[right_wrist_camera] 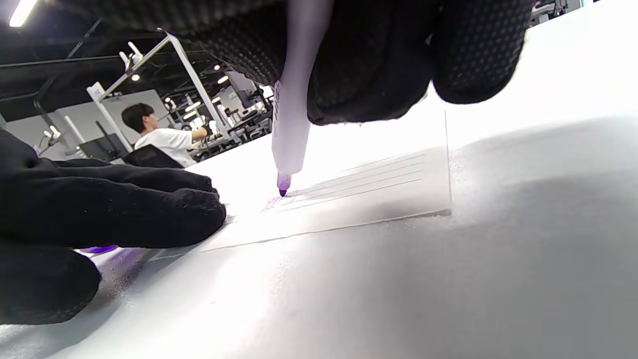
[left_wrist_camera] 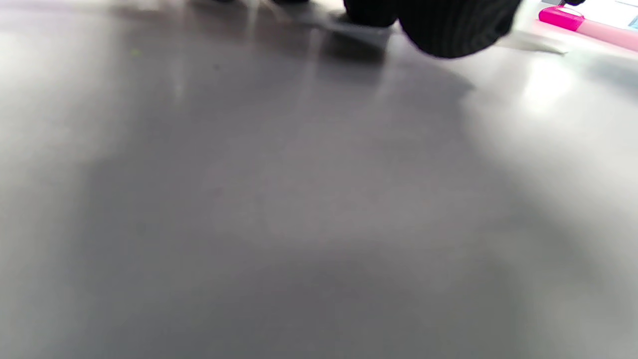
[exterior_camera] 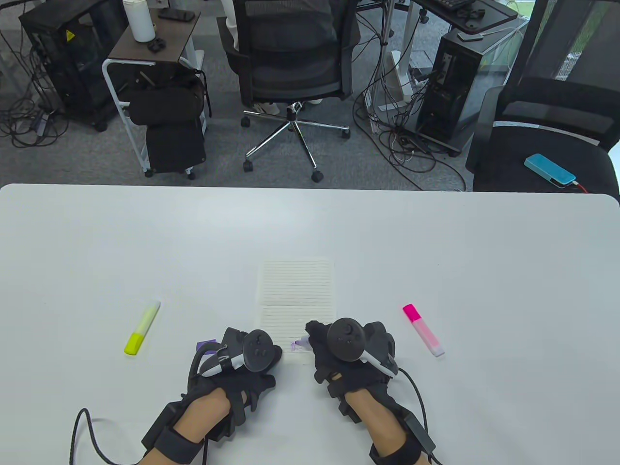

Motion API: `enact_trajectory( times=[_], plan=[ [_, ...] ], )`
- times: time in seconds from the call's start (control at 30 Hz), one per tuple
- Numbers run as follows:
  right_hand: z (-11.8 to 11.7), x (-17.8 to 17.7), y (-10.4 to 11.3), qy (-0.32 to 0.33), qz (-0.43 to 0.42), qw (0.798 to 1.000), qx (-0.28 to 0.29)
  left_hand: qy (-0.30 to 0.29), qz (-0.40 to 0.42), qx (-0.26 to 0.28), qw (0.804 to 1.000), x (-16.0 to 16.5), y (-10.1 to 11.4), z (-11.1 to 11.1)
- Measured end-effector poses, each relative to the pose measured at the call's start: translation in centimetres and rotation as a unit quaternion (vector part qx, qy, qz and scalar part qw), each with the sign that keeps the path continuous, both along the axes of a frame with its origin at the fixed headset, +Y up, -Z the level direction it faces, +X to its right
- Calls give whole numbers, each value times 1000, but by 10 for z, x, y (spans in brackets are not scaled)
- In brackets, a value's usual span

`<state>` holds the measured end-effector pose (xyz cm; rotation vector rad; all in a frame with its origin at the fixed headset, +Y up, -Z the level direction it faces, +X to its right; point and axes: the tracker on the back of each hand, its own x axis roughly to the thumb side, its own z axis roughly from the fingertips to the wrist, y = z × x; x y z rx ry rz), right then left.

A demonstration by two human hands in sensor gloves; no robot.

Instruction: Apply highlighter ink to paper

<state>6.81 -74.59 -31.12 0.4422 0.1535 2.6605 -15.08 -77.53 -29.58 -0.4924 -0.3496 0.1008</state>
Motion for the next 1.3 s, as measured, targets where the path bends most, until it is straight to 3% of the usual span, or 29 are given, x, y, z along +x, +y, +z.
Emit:
enact_trajectory(
  times=[0.13, 0.3, 0.5, 0.67, 0.83, 1.0, 1.2, 1.3],
  plan=[
    [1, 1, 5, 12, 5, 999, -37, 0, 0, -1, 1000, 0, 0, 0],
    [0, 0, -1, -6, 8, 1000, 8, -1, -1, -1, 1000, 0, 0, 0],
    [1, 2, 5, 7, 10, 999, -41, -1, 0, -1, 1000, 0, 0, 0],
    [0, 0, 0, -8, 12, 1000, 6, -1, -1, -1, 1000, 0, 0, 0],
    [1, 1, 5, 5, 14, 999, -40, 0, 0, -2, 1000, 0, 0, 0],
    [0, -1, 1, -10, 16, 1000, 3, -1, -2, -2, 1000, 0, 1, 0],
    [0, 1, 6, 0, 17, 999, -36, -1, -1, -3, 1000, 0, 1, 0],
    [1, 1, 6, -3, 18, 1000, -21, -1, -2, -3, 1000, 0, 1, 0]
  ],
)
